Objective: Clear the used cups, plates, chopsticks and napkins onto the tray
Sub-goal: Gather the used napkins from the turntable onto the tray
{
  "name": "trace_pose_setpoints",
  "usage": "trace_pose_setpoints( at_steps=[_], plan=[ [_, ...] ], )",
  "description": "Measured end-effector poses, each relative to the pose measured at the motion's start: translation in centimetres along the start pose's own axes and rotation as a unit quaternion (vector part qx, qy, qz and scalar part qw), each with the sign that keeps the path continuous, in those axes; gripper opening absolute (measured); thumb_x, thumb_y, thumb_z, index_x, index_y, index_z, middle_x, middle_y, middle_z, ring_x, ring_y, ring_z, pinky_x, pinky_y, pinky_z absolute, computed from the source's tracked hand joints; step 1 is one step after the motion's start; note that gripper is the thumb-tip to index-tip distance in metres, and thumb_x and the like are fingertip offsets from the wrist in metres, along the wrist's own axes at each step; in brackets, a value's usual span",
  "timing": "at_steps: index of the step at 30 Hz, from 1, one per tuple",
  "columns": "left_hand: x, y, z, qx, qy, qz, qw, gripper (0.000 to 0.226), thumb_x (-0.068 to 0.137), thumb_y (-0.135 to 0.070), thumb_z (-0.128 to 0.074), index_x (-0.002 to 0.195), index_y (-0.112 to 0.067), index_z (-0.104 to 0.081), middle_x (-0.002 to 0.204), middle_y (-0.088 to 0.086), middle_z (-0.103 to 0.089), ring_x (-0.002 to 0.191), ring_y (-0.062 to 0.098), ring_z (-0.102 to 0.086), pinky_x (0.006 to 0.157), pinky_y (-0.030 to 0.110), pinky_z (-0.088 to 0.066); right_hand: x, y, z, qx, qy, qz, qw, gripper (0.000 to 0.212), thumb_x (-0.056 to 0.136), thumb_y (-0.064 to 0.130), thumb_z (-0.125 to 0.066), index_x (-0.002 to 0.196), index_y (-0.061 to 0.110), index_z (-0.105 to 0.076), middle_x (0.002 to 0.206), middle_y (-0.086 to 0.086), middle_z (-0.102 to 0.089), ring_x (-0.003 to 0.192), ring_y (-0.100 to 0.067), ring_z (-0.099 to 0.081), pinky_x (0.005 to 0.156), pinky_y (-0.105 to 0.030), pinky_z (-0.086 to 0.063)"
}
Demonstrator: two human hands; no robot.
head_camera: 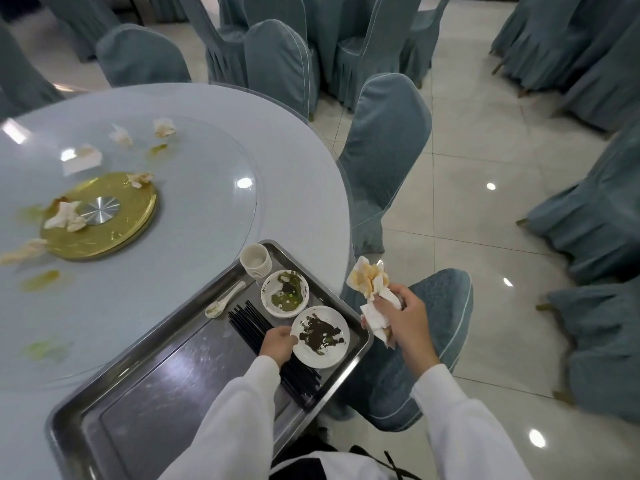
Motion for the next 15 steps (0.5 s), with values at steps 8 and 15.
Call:
trace_pose_setpoints(
  at_steps=[8, 15],
  plan=[
    [0.0, 0.6, -0.2, -0.05, -0.006, 0.011, 0.999, 0.039, 0.101, 0.001, -0.056, 0.14, -0.004, -0.06, 0.138, 0.016, -0.061, 0.13, 0.032, -0.055, 0.097, 0.039, -0.05, -0.9, -0.3, 0.1, -0.02, -0.009, 0.013, 1.0, 0.017, 0.093, 0.027, -0.081, 0.095, 0.043, -0.075, 0.102, 0.001, -0.077, 0.097, -0.034, -0.077, 0.081, -0.059, -0.065],
    [-0.1, 0.7, -0.1, -0.063, -0.01, 0.011, 0.998, 0.036, 0.102, -0.003, -0.057, 0.138, -0.004, -0.061, 0.138, 0.016, -0.061, 0.13, 0.031, -0.056, 0.1, 0.041, -0.052, -1.5, -0.8, 0.2, -0.039, -0.013, 0.029, 0.999, 0.016, 0.092, 0.031, -0.08, 0.098, 0.045, -0.074, 0.098, 0.009, -0.078, 0.09, -0.023, -0.078, 0.074, -0.046, -0.067]
  ],
)
Point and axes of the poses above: each hand's wrist, its own x-axis towards the middle knuckle, its own z-axis out of the back of the hand, y = z × x, the point moved 5 cm from there along x, towards the middle knuckle
